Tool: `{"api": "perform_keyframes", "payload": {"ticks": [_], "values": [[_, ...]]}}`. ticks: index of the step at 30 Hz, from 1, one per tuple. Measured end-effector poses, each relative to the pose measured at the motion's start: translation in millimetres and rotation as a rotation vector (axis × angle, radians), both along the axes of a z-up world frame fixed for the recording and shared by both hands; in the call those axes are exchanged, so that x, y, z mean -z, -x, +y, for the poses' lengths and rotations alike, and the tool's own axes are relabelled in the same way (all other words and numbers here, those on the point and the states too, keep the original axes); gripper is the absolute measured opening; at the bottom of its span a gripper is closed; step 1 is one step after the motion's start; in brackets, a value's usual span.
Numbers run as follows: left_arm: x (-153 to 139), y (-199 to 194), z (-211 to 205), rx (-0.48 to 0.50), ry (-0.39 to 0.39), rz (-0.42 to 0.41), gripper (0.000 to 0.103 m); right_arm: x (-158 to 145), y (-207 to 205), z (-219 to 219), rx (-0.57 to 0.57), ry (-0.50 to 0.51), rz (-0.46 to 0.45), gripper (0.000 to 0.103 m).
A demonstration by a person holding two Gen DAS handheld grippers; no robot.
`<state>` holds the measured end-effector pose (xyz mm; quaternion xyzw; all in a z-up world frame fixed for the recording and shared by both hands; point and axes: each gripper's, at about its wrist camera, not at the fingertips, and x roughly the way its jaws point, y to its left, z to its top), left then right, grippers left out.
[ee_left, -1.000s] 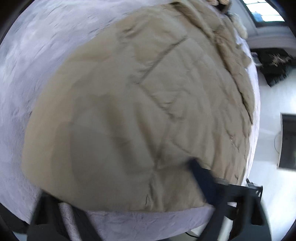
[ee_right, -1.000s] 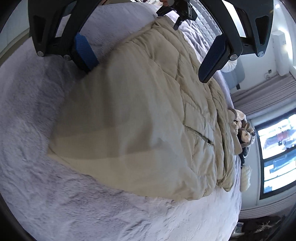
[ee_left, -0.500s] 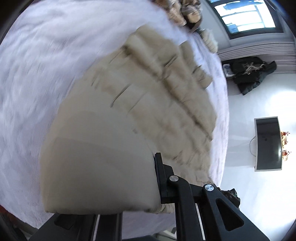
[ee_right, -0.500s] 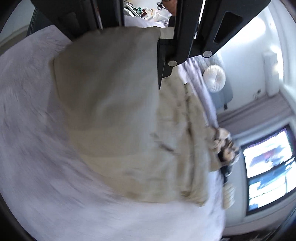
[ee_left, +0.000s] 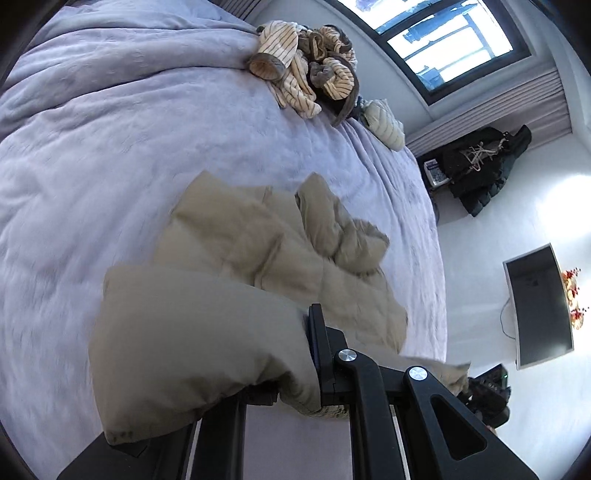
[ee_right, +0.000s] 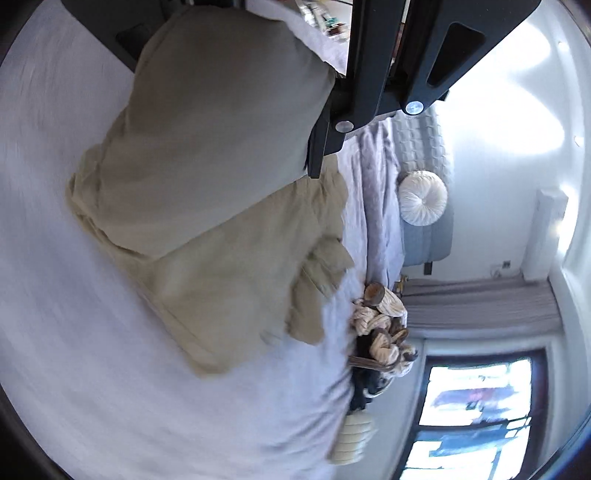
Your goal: Fold large clothes
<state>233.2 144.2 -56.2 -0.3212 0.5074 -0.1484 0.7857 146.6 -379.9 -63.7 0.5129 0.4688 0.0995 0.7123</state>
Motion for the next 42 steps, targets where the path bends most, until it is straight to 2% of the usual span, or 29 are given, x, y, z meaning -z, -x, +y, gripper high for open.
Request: {"api": "perform_keyframes", "payload": {"ticks": [4,6,11,14,17,18,20,21,22,23,26,28,30,31,32,33,34,35,36,37,38,42], "values": [[32,-56,-6,0.01,-0.026,0.052,0.014,1,-61,2,0.003,0.065,0.003,0.01],[52,-87,-11,0.027,-0.06,0.087,0.014,10,-88,2,0.019,0.084,0.021,0.01],[95,-134,-19,0.059,-0.093,0.197,0.014,37,-146,6,0.032,0.167,0.084,0.01],[104,-146,-25,0.092,-0.12,0.219,0.018,55,-163,6,0.041,0.187,0.12,0.01],[97,-146,-32,0.147,-0.169,0.189,0.019,71,-169,2,0.069,0.178,0.153,0.01],[94,-145,-33,0.161,-0.179,0.179,0.024,74,-169,1,0.073,0.175,0.158,0.01],[84,-139,-35,0.196,-0.208,0.146,0.041,77,-170,0,0.071,0.174,0.166,0.01],[78,-138,-36,0.206,-0.235,0.127,0.066,78,-172,0,0.066,0.177,0.17,0.011],[70,-136,-37,0.204,-0.281,0.098,0.086,78,-173,0,0.059,0.18,0.173,0.011],[60,-133,-37,0.204,-0.334,0.051,0.088,78,-174,-1,0.053,0.184,0.177,0.011],[47,-134,-39,0.206,-0.456,0.006,0.088,79,-180,0,0.042,0.199,0.189,0.014],[43,-133,-41,0.192,-0.496,-0.012,0.088,81,-184,0,0.031,0.206,0.205,0.019],[39,-127,-41,0.167,-0.516,-0.039,0.088,78,-185,1,0.027,0.213,0.212,0.032],[38,-123,-42,0.161,-0.519,-0.05,0.08,74,-184,3,0.026,0.218,0.206,0.036],[38,-119,-45,0.168,-0.515,-0.063,0.072,66,-181,5,0.02,0.233,0.19,0.044],[39,-114,-49,0.19,-0.508,-0.066,0.057,56,-177,8,0.012,0.266,0.171,0.047],[42,-110,-54,0.215,-0.503,-0.067,0.044,45,-172,12,0.004,0.313,0.154,0.047],[43,-107,-61,0.24,-0.495,-0.076,0.038,37,-168,15,-0.003,0.348,0.138,0.047],[44,-104,-68,0.266,-0.49,-0.085,0.033,24,-161,22,-0.016,0.41,0.112,0.041],[47,-101,-76,0.295,-0.493,-0.098,0.033,15,-156,28,-0.034,0.459,0.091,0.031],[48,-100,-83,0.317,-0.499,-0.107,0.033,6,-152,39,-0.073,0.511,0.059,0.011],[65,-103,-101,0.367,-0.576,-0.124,0.033,-1,-148,93,-0.297,0.695,-0.028,0.009]]}}
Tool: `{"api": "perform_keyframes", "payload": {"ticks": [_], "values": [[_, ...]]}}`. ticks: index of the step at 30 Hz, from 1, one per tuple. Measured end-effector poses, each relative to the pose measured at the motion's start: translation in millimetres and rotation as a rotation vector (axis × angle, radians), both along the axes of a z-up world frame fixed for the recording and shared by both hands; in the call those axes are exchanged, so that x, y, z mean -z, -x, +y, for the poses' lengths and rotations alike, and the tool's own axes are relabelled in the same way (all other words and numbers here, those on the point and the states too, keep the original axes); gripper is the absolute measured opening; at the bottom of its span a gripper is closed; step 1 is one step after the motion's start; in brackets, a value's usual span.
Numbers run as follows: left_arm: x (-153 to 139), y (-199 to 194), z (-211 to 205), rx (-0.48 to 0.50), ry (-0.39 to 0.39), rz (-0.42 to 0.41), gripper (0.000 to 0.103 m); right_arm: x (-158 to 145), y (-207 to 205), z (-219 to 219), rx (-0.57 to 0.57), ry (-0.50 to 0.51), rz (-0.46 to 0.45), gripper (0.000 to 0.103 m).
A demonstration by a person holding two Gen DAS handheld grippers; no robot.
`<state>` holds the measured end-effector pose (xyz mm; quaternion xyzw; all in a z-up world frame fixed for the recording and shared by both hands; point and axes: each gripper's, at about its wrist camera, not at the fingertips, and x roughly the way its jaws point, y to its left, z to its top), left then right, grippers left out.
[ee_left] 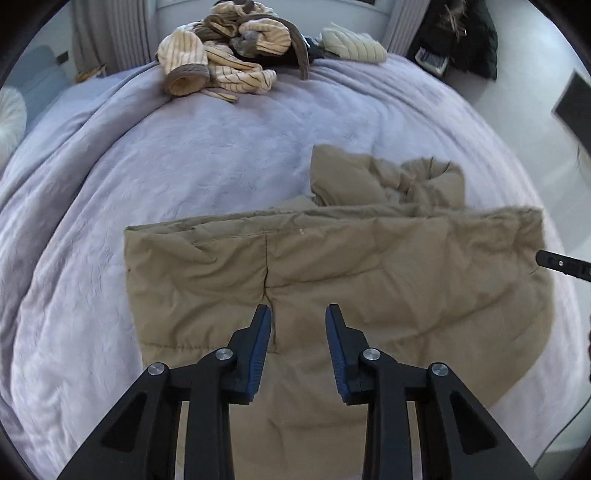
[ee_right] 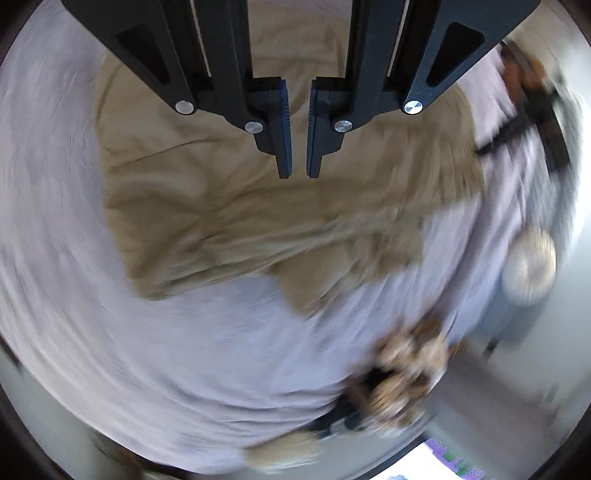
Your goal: Fold large clothes
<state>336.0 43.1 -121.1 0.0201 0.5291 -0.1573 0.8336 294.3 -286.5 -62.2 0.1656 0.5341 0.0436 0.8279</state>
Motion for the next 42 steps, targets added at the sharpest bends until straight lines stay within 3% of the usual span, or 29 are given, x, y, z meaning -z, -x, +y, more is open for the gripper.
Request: {"api": "perform_keyframes", "payload": {"ticks": [4,7,8,14,19,22,25,27,29,31,36,42], "values": [[32,-26,7,-0.045,-0.094,-0.013,0.033,24,-9,19,-0.104,0.213,0.01,0.009],[55,-50,17,-0.076,-0.1,0.019,0.033,46,-26,-2,-0.066,0.333,0.034,0.008],[60,-55,19,-0.084,-0.098,0.022,0.033,52,-32,-13,-0.042,0.345,0.046,0.003],[74,-80,14,-0.089,-0.108,0.056,0.033,68,-53,-79,0.135,0.252,0.092,0.0],[88,-104,22,-0.145,-0.039,0.126,0.033,82,-67,-99,0.203,0.204,0.136,0.0],[98,-111,20,-0.161,-0.039,0.139,0.033,102,-76,-112,0.245,0.148,0.174,0.0],[101,-113,18,-0.157,-0.052,0.139,0.033,111,-80,-111,0.247,0.152,0.184,0.0],[100,-119,25,-0.184,-0.017,0.161,0.033,113,-83,-110,0.24,0.166,0.19,0.0],[94,-123,40,-0.25,0.032,0.174,0.033,112,-84,-110,0.249,0.163,0.196,0.0],[86,-124,55,-0.313,0.03,0.16,0.033,107,-83,-112,0.27,0.144,0.197,0.0],[67,-109,74,-0.349,-0.003,0.137,0.033,84,-70,-116,0.299,0.127,0.167,0.003],[45,-61,84,-0.378,-0.011,0.123,0.034,50,-34,-111,0.318,0.086,0.118,0.004]]}}
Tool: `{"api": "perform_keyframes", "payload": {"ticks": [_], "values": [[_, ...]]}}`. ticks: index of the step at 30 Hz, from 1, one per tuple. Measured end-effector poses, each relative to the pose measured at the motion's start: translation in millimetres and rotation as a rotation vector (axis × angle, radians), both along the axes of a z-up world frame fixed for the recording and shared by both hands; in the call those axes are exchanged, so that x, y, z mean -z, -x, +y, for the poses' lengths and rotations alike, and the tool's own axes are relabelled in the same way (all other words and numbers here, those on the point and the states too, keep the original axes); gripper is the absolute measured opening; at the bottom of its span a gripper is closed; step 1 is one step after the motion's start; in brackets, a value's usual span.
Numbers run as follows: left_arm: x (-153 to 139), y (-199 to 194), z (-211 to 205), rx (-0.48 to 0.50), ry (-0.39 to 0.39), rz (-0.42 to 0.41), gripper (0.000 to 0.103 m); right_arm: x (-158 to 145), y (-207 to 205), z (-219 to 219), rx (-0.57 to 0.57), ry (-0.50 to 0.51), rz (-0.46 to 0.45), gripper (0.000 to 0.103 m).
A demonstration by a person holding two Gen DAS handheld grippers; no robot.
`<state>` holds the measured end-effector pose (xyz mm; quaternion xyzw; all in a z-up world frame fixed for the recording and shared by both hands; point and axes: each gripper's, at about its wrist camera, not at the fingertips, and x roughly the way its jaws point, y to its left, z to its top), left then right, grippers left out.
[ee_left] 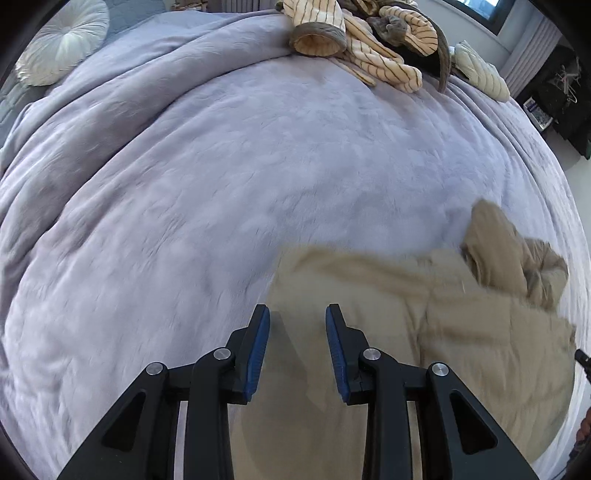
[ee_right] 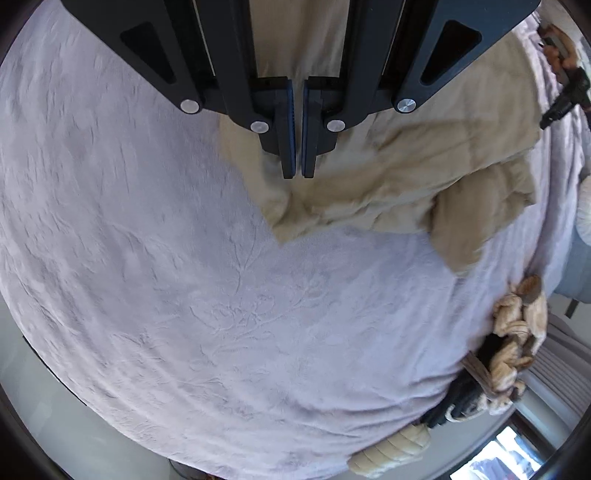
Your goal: Fold large clothes
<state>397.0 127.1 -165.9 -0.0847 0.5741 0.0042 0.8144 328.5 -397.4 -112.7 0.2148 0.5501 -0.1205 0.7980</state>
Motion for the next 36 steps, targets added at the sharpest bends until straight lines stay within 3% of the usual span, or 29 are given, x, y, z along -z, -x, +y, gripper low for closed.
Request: {"api": "perform_keyframes", "payload": {"ticks": [2,4,6,9,15,16,17,18,20,25,29,32,33,36], "values": [[-5,20,-3,0.011,0.002,-0.003,0.034,-9,18,7,0.005,-0.029,-0.019,0.005],[-7,39,-4,0.013,-0.002,0.007,0.034,-17,36,14,-0.002,-0.055,-0.033,0.014],[-9,55,-4,0.012,0.004,0.016,0.034,-21,51,22,-0.012,-0.08,-0.038,0.035],[-11,82,-7,-0.01,-0.024,0.026,0.034,-27,71,29,-0.013,-0.126,-0.048,0.035],[-3,136,-18,0.01,0.03,0.081,0.036,-33,121,54,-0.01,-0.185,-0.059,0.036],[-1,145,-20,0.015,0.041,0.089,0.064,-32,125,59,-0.014,-0.189,-0.058,0.037],[0,151,-21,0.009,0.046,0.088,0.099,-32,133,63,-0.015,-0.196,-0.058,0.041],[-2,162,-20,-0.014,0.047,0.061,0.103,-31,139,66,-0.013,-0.202,-0.057,0.048],[-5,171,-21,-0.016,0.054,0.035,0.103,-24,154,72,-0.002,-0.232,-0.05,0.053],[7,184,-22,-0.032,0.075,0.079,0.103,3,176,77,0.032,-0.29,-0.006,0.06],[15,189,-23,-0.037,0.07,0.097,0.103,22,188,77,0.073,-0.35,0.013,0.081],[19,189,-24,-0.035,0.081,0.11,0.103,32,195,75,0.109,-0.39,0.003,0.084],[21,189,-24,-0.036,0.085,0.111,0.103,36,197,74,0.119,-0.409,0.002,0.098],[25,190,-22,-0.05,0.103,0.117,0.103,45,202,71,0.158,-0.469,-0.04,0.103]]}}
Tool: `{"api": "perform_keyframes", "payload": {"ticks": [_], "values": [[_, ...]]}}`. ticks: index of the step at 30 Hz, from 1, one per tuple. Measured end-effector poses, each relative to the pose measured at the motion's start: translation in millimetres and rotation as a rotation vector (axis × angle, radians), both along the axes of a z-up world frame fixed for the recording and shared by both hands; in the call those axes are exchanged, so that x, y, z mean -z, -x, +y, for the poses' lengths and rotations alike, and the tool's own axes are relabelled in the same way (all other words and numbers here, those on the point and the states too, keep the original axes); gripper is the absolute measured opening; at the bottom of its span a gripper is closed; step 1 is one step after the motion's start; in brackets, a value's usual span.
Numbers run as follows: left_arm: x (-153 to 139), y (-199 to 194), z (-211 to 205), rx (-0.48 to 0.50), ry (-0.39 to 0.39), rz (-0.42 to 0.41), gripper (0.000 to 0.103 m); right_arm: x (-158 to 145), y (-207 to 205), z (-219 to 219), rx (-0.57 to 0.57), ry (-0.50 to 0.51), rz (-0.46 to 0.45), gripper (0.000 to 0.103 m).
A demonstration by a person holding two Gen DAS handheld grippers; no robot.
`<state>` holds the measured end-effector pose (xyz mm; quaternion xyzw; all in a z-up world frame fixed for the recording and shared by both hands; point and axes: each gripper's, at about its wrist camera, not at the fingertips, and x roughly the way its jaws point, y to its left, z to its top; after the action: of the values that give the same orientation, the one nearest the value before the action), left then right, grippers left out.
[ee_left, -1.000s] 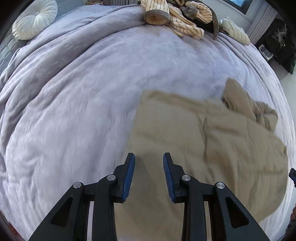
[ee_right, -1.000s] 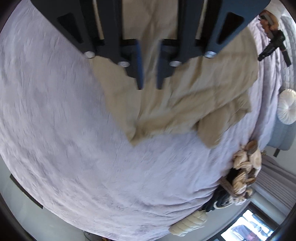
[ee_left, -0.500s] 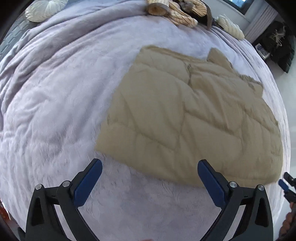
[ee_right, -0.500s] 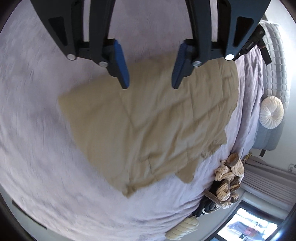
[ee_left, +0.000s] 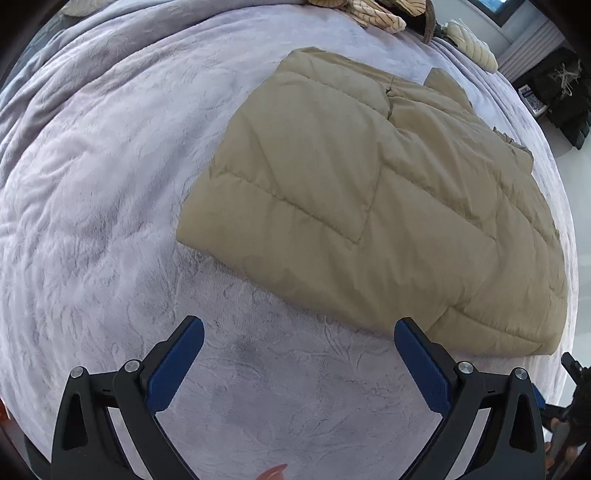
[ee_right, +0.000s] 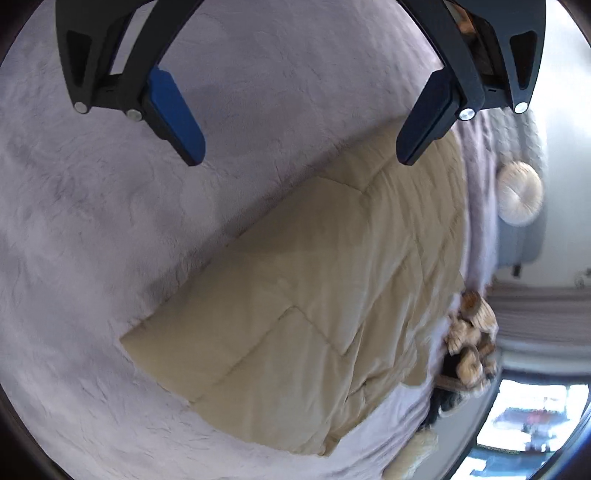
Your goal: Fold large clothes
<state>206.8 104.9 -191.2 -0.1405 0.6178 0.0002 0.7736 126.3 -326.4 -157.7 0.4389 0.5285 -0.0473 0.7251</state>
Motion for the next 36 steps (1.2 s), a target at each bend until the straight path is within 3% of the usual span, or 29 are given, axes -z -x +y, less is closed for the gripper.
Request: {"api": "perform_keyframes", "payload": {"ticks": [7,12,17,22,29,36], "values": [[8,-5,6,-0.026,0.004,-0.002,0.103,17,-2,-1,0.003,-0.083,0.001,0.103],[13,-11,6,-0.005,0.081,-0.01,0.103,24,-11,-6,0.004,-0.108,0.007,0.103],[29,-14,21,-0.06,0.305,-0.001,0.103,33,-9,-13,0.034,-0.148,0.0,0.103],[49,-23,30,-0.098,0.458,-0.001,0.103,42,-13,-18,0.045,-0.182,-0.029,0.103],[65,-49,29,-0.132,0.512,-0.034,0.103,64,-33,-17,0.084,-0.34,-0.093,0.103],[78,-78,27,-0.181,0.508,-0.041,0.103,71,-60,-26,0.133,-0.4,-0.183,0.103]]}}
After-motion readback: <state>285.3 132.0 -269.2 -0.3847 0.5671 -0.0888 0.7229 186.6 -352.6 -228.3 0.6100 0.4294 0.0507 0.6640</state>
